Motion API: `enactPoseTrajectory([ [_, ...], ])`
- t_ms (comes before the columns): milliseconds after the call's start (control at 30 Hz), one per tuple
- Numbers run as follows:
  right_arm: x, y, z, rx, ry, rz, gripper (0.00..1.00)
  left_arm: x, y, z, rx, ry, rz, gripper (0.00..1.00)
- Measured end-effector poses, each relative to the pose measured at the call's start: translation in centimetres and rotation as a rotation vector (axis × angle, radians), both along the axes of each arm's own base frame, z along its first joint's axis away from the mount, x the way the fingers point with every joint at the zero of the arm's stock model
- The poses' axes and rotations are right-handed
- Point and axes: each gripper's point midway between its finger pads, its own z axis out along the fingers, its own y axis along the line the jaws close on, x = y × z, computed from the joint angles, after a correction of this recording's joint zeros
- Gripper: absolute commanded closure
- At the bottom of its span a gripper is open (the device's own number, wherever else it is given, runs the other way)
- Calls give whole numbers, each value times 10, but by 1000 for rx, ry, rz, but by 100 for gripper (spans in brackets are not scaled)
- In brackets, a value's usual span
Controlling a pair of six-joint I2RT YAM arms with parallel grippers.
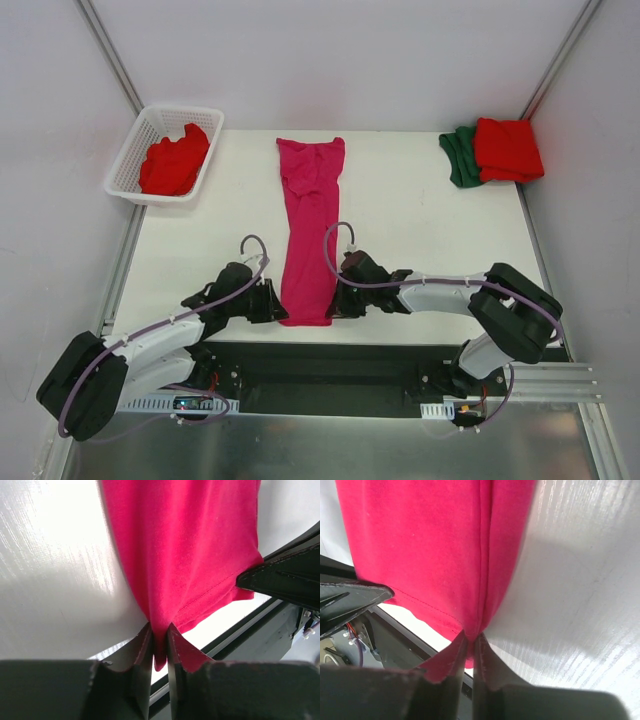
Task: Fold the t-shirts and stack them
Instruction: Grab the bottom of the folded rectangular tshirt with both arms
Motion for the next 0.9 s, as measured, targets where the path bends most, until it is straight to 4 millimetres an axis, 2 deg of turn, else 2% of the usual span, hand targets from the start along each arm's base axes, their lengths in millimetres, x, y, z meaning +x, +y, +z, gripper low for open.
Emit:
enactPoseTrajectory([
  [67,0,0,0,-2,1,1,99,0,1,-2,7,7,2,92],
  [200,-1,-1,-1,-6,0,5,99,2,-1,-3,9,10,1,100],
  [433,-5,-4,1,-57,-9,42,99,-1,-4,-1,6,15,-19,100],
  [567,-15,-6,8,-89,-13,91,99,-11,-4,2,10,22,-43,100],
  [667,-22,-10,17,-102,-14,115,99,-17,-5,12,1,12,-61,100],
  [900,-33,-24,48,-84,-41,134,99,-22,-11,50,-58,-45,-81,100],
])
